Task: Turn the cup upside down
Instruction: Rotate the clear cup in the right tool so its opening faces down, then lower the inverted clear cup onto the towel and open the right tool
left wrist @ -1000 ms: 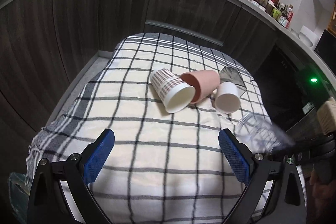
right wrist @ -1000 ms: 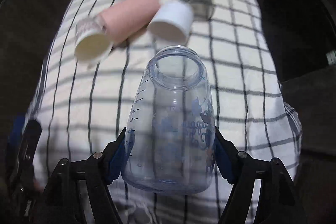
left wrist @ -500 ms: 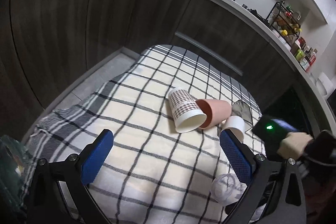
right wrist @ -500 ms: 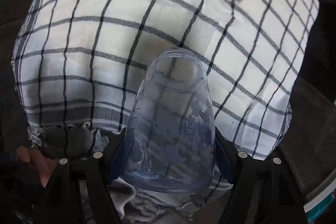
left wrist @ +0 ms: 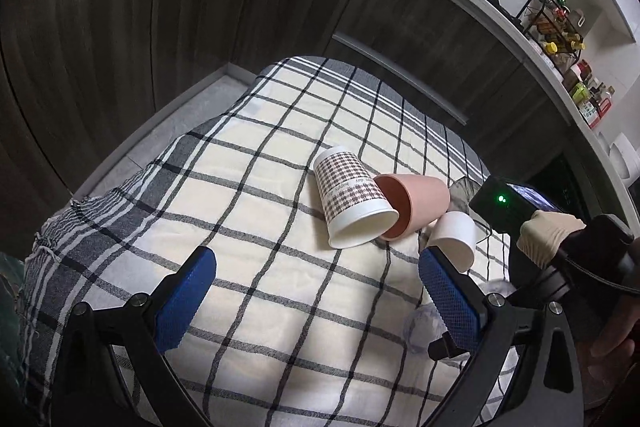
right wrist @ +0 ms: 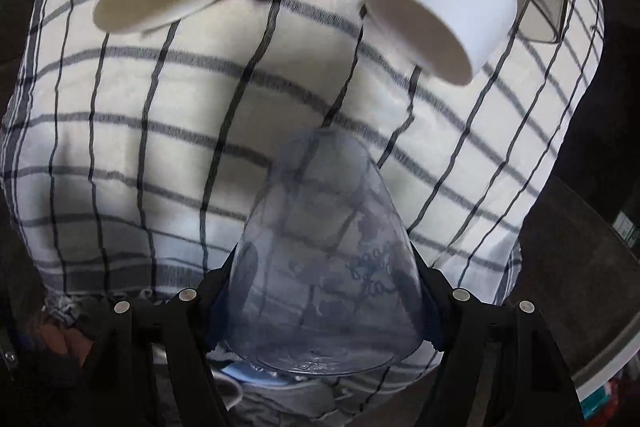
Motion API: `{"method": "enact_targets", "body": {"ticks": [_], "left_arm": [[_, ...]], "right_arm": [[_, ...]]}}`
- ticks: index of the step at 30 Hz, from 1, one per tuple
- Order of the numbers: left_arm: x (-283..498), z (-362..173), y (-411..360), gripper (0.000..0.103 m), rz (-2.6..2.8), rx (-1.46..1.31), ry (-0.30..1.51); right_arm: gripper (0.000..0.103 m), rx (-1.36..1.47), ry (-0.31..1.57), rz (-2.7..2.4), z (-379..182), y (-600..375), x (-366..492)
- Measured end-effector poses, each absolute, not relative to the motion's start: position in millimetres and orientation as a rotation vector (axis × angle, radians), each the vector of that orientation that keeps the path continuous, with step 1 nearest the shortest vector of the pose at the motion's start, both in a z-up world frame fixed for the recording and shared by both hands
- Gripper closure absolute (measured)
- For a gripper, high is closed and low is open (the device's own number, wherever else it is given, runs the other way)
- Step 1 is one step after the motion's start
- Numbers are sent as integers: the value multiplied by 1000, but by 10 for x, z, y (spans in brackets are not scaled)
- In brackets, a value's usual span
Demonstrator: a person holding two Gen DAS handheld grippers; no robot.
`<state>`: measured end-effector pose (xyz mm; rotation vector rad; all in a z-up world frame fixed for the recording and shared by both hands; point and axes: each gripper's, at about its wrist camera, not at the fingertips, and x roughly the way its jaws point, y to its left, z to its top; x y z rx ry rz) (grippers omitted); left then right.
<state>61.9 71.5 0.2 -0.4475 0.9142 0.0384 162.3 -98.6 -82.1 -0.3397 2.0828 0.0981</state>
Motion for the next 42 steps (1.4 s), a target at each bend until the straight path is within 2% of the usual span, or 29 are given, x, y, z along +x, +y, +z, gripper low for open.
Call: {"method": "enact_targets", "body": {"ticks": [7,11,16,23,30,40,42], "left_arm": [[588,40,640,0,16,-403,895],[524,112,586,0,14,-365,865],[369,215,545,0,0,-321,816],[57,190,587,0,39,-311,747],[-97,109,585,0,58,-271,728],[-123,-57,424,0,1,-198,743],[-132,-59,405,0,7,-182,731]], "right_arm": [[31,-337,2056,100,-795,-1043,1503],[18,-333,1976,100,-648,-1051,1484],[17,-298,1854,113,-382,-1063,1361],[17,-180,1528,149,50,-1155,870],[17,-59,1185,114,81,-1330,253],[17,23,888,35,119,-1546,-192],[14,13,814,20,176,-1548,-255]]}}
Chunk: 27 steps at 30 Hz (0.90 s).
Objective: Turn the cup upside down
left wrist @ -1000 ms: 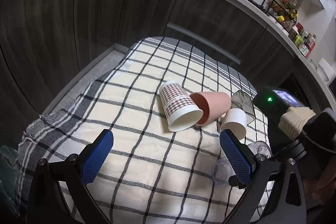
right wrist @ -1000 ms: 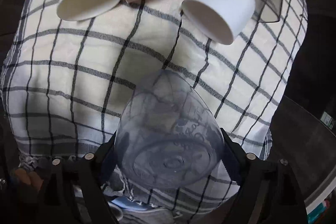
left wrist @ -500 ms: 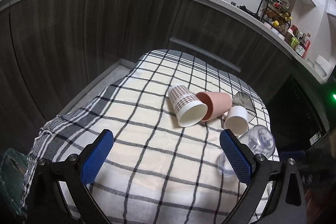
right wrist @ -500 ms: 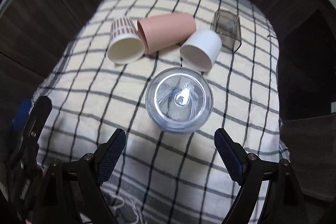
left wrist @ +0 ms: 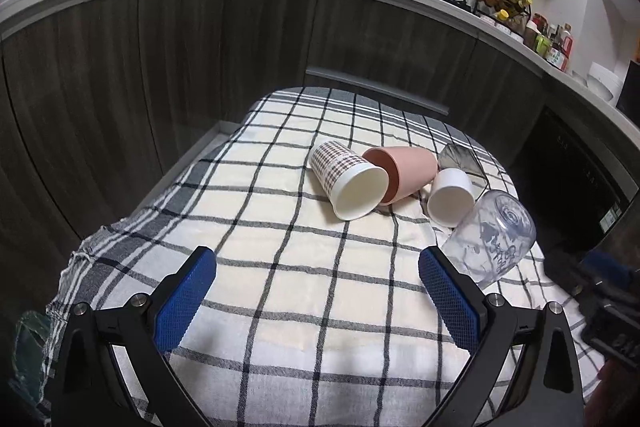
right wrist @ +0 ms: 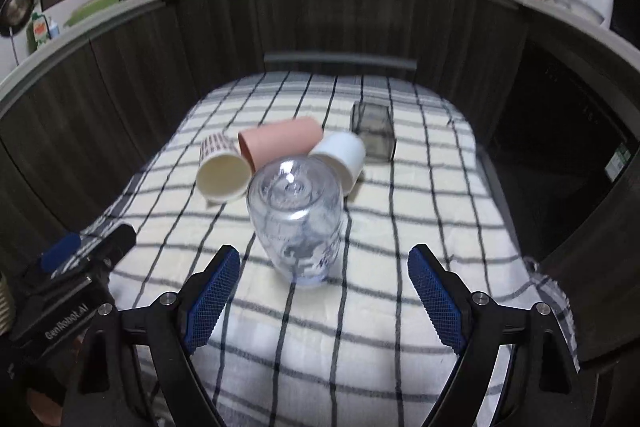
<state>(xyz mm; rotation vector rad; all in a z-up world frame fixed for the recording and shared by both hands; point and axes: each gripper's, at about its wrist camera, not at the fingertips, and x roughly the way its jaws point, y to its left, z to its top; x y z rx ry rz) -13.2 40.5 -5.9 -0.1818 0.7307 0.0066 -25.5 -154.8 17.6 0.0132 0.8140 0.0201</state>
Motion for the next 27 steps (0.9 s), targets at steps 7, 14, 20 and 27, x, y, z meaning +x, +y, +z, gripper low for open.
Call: {"method": "enact_targets", "body": {"ticks": [7,14,20,27], "left_arm": [[-232,60,445,0,32,-160,657],[-347,142,328,0,41,-89,608],[-397,156,253,0,45,-49,589],[-461,196,173,0,33,-16,556]], "right_arm": [[10,55,654,-2,231,-1567,-438],[7,37,607,-15,159,-1546,-570],[7,70,552,-75,174,-1674,-641],[7,80,500,-107,252,-1746,-733]]}}
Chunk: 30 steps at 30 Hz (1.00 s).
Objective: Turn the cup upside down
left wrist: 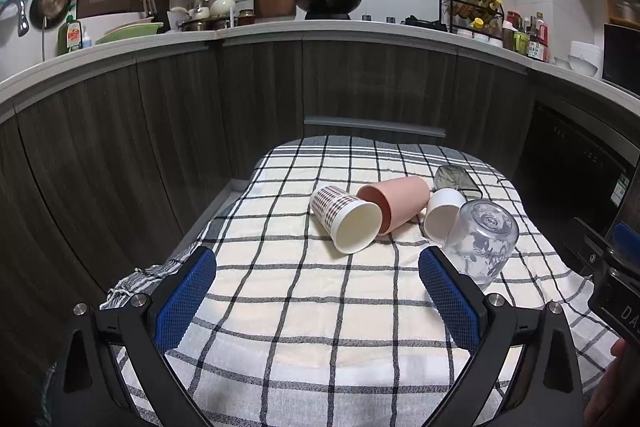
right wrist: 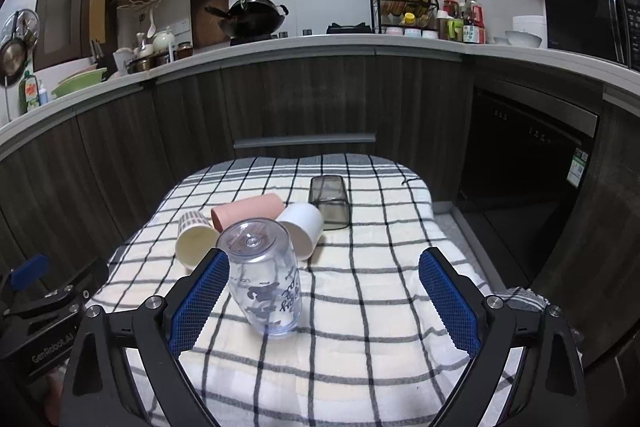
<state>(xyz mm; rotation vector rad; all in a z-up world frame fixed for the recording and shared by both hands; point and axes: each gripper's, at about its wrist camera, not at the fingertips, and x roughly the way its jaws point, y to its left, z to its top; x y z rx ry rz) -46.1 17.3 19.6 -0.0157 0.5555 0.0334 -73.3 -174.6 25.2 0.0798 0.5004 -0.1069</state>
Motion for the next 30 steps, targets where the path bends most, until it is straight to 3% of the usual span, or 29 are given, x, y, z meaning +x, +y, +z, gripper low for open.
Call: {"method": "enact_targets", "body": {"ticks": [30], "left_arm": [[-488,220,180,0,32,-26,546]], "right_arm": [[4,49,439,-82,349,-1676,-866]]}}
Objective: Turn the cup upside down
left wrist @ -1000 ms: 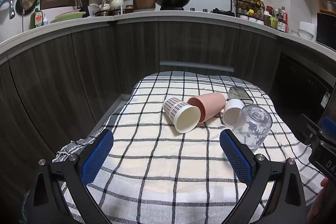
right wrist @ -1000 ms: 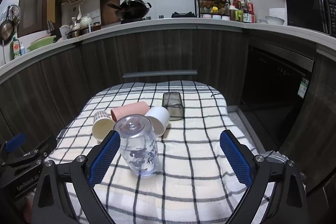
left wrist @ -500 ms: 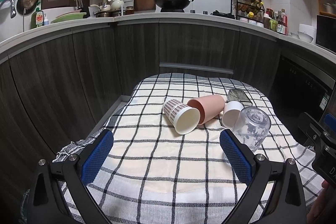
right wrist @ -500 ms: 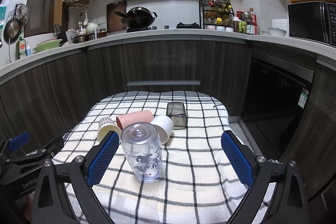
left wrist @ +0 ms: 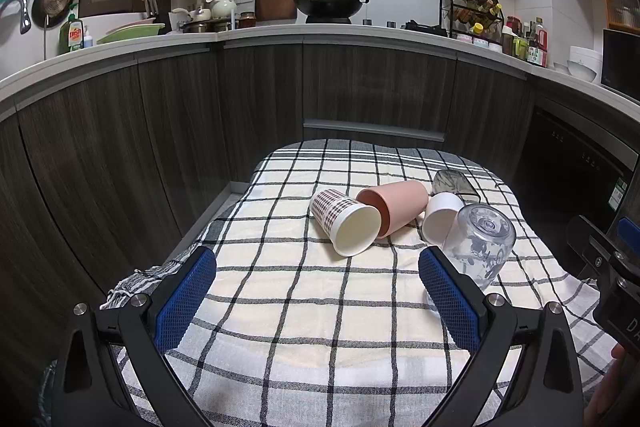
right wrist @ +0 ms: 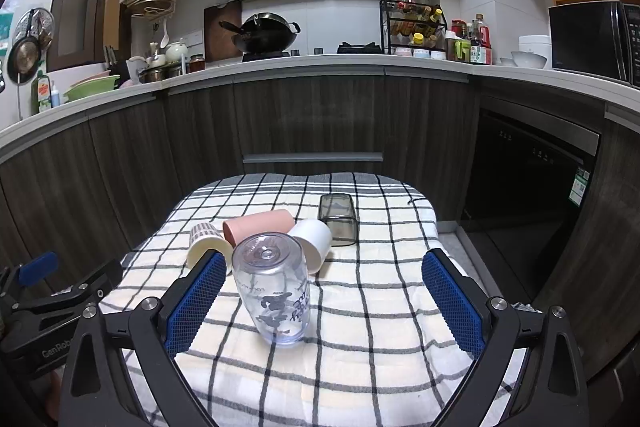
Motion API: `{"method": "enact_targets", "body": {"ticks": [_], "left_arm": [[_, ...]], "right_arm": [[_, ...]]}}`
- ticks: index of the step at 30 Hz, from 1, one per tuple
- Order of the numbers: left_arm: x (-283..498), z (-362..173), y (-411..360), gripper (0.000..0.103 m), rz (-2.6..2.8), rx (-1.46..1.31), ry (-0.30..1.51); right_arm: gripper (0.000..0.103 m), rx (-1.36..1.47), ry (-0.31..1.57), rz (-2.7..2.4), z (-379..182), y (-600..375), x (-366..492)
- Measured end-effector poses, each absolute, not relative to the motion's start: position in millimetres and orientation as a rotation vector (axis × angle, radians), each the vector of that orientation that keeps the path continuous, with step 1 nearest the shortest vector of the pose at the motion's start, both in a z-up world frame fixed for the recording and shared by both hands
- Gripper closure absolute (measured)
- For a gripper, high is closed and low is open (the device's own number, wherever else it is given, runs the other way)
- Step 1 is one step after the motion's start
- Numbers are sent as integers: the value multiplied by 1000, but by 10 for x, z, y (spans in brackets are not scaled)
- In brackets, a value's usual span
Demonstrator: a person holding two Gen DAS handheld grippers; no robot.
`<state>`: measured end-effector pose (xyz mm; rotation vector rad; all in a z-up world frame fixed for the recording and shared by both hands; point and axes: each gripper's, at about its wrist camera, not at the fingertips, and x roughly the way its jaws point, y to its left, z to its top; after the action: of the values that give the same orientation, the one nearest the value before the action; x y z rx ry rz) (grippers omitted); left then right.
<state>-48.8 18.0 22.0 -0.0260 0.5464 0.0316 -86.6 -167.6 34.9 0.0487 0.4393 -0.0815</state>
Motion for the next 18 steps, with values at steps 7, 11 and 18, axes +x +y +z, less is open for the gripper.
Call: {"method": "enact_targets", "body": {"ticks": [7,11,18], "left_arm": [[-488,218,183,0,31,-26,545],[-507,257,170,0,30,-24,535],[-506,265,163,0,34,-25,540]], "right_arm": [[4,49,444,-80,344,-1685,-848],[4,51,445,-79,331,-1683,-843],[4,51,445,-79,333,-1687,-843]]}}
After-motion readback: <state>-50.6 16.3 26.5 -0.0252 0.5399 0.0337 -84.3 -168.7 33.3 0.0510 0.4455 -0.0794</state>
